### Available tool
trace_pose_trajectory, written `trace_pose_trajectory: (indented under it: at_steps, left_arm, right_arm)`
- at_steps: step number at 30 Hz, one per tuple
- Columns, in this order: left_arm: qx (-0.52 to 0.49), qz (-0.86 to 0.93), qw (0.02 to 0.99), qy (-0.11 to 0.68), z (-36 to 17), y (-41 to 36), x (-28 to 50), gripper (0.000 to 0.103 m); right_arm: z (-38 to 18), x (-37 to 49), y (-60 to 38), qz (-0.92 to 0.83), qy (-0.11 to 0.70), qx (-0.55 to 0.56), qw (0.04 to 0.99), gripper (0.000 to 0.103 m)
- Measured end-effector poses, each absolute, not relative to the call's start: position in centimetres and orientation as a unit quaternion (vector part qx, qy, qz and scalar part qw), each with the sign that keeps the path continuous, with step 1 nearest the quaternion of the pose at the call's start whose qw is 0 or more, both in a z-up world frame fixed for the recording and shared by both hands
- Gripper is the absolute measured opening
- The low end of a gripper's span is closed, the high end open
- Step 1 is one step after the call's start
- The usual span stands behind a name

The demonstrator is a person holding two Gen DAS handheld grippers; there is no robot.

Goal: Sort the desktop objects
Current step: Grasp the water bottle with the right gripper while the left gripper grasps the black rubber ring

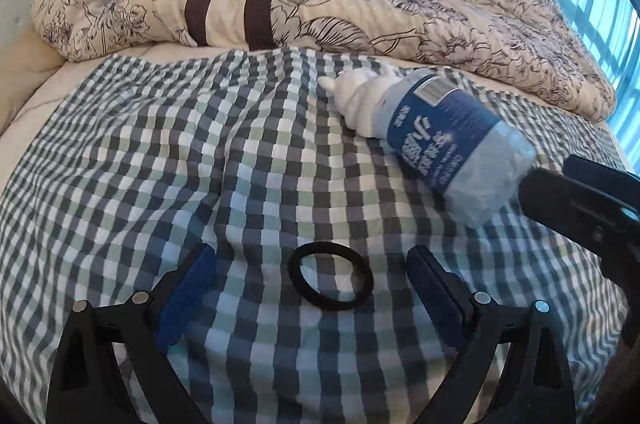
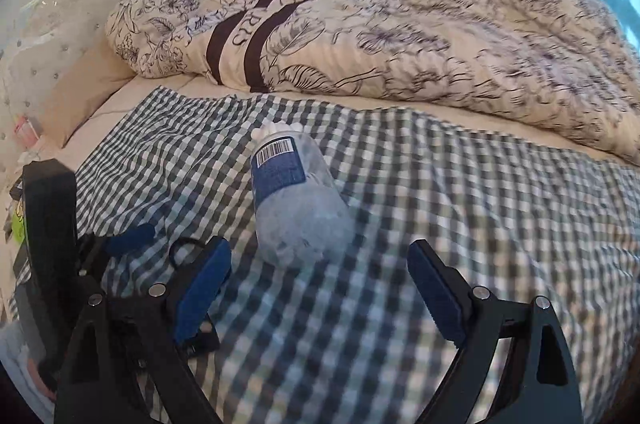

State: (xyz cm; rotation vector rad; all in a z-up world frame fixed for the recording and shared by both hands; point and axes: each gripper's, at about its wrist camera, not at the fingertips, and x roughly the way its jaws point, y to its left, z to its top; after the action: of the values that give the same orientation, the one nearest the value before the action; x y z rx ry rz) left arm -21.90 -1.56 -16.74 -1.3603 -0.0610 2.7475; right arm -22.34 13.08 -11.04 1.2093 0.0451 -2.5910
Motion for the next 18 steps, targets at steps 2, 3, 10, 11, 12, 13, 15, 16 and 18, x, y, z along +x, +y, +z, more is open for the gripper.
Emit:
trace_pose_trajectory:
  at_steps: [2,3,10,11,12,13,15,16,18]
  left_arm:
    - [-0.444,0.895,0.037,-0.023,-17.0,-1.7,-22.1,0.099]
    - [-0.444,0.895,0.035,-0.023,-17.0,-1.7,-22.1,0.099]
    - [-0.442,0.896,0.042,-0.023,-17.3,-1.6,-22.3,0.085]
    - [-0.441,0.896,0.042,-0.026,-17.2,-1.7,-22.3,0.082]
    - [-0.441,0.896,0.041,-0.028,-17.2,-1.8,-22.3,0.076]
    - [-0.438,0.898,0.039,-0.031,-17.1,-1.9,-22.3,0.066]
    - [-0.435,0.899,0.034,-0.038,-17.0,-2.3,-22.2,0.052]
    - [-0.433,0.9,0.034,-0.046,-16.9,-2.6,-22.1,0.04]
    - [-0.431,0.9,0.035,-0.057,-16.7,-3.2,-22.0,0.019]
  right_arm:
    - [-11.7,-23.3,12.6,-0.895,0.012,0.423,0.144,0.09]
    - [-12.1,-23.7,12.3,-0.893,0.009,0.425,0.147,0.09]
    - [-14.1,-26.4,10.7,-0.881,0.007,0.449,0.151,0.09]
    - [-14.3,-26.8,10.4,-0.881,0.01,0.451,0.146,0.09]
    - [-14.5,-27.1,10.3,-0.879,0.009,0.454,0.146,0.09]
    - [-14.7,-27.4,10.1,-0.877,0.009,0.458,0.144,0.09]
    - [-15.1,-28.0,9.8,-0.876,0.012,0.464,0.133,0.089]
    - [-15.2,-28.1,9.7,-0.875,0.013,0.466,0.13,0.086]
    - [-15.3,-28.0,9.5,-0.873,0.021,0.471,0.126,0.069]
